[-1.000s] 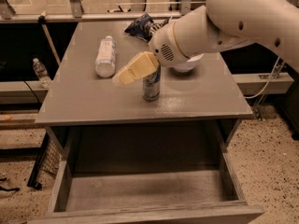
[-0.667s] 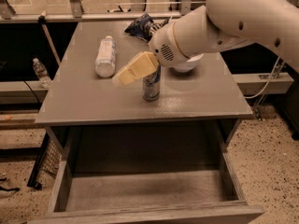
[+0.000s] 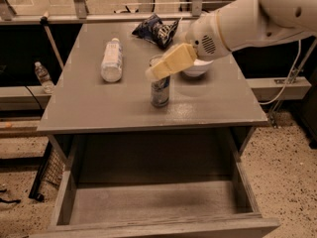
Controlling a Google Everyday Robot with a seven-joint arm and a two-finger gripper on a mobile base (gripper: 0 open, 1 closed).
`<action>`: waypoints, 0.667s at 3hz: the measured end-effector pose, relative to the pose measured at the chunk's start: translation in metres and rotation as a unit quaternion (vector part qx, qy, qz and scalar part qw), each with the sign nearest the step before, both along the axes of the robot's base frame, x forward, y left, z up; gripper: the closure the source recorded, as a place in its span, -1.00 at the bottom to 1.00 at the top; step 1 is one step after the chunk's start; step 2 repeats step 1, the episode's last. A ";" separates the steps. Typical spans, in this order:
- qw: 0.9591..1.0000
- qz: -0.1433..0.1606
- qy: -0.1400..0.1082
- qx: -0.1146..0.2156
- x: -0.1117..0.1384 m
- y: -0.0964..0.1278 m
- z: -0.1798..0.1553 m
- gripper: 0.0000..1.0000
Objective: Pick redbull can from top drawer and place on counter
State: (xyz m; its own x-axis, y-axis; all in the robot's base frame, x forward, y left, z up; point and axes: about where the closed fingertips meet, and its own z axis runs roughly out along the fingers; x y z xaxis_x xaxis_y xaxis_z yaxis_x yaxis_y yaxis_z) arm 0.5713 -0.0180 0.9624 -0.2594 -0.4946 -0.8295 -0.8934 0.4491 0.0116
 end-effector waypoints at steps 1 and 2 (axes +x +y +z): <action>1.000 -0.027 0.004 0.003 0.006 -0.043 0.002 -1.00; 1.000 -0.027 0.004 0.003 0.006 -0.043 0.002 -1.00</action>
Offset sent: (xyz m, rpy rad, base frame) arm 0.0000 0.0000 0.0000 0.0000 0.0000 0.0000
